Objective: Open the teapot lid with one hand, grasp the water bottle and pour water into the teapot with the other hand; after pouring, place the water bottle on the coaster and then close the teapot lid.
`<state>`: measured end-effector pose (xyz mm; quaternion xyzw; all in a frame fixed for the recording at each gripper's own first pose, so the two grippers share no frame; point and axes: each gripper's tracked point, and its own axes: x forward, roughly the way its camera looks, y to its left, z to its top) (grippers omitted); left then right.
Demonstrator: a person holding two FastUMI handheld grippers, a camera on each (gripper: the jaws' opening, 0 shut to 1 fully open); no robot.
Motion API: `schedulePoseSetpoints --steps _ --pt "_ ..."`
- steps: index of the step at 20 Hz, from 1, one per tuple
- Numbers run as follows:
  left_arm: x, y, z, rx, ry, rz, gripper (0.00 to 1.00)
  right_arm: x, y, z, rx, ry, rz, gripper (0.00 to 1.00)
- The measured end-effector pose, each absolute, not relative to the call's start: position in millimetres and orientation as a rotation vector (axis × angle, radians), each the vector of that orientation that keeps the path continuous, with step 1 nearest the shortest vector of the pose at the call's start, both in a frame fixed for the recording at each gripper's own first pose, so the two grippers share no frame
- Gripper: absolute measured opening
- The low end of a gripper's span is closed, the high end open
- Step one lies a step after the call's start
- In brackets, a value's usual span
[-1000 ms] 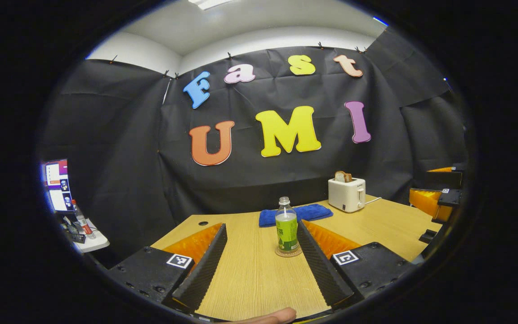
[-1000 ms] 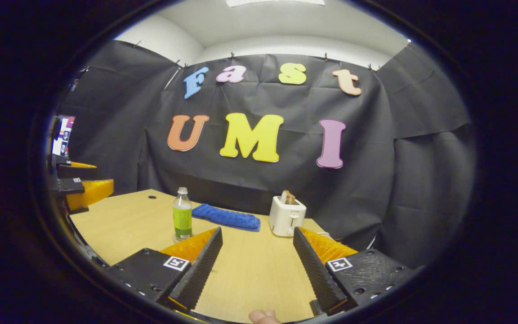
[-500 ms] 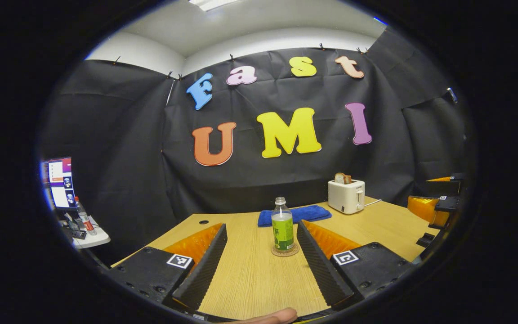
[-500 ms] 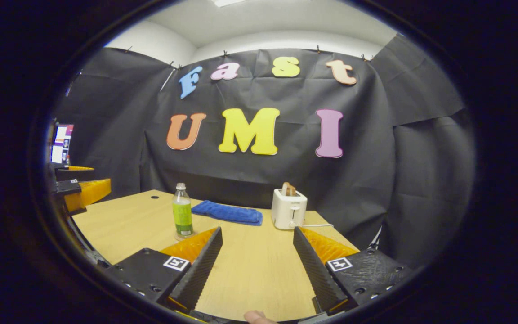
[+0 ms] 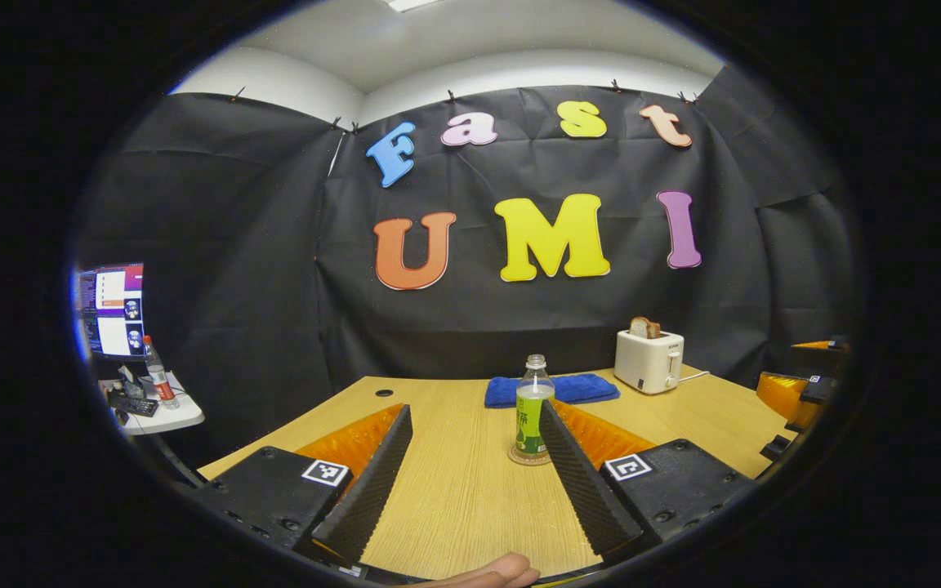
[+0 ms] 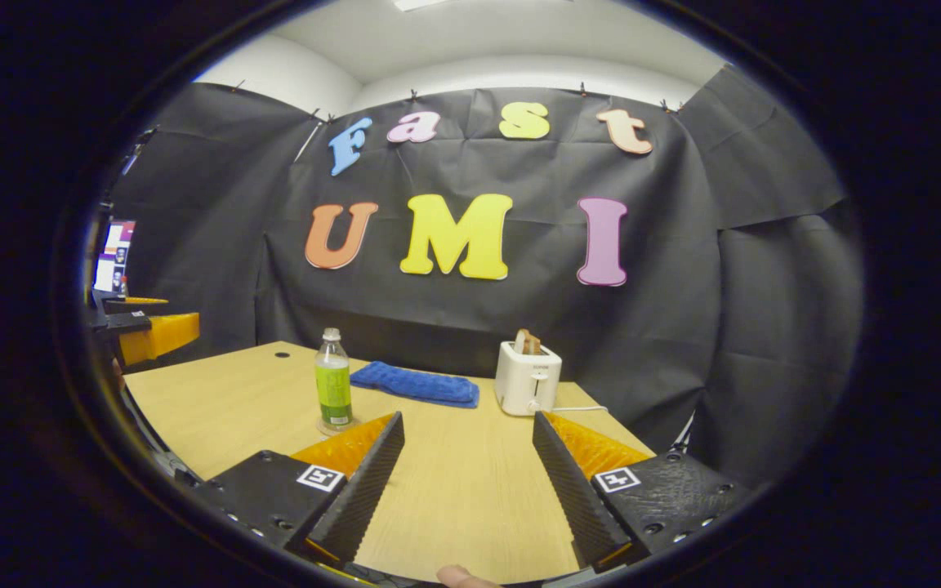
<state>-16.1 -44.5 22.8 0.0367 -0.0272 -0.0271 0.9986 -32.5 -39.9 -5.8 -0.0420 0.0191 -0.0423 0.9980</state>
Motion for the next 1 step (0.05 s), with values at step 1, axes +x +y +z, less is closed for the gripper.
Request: schedulePoseSetpoints --steps 1 --pt "-17.0 -46.6 23.0 0.076 -0.055 -0.06 0.98 -32.3 -40.8 -6.1 -0.084 0.041 -0.089 0.95"
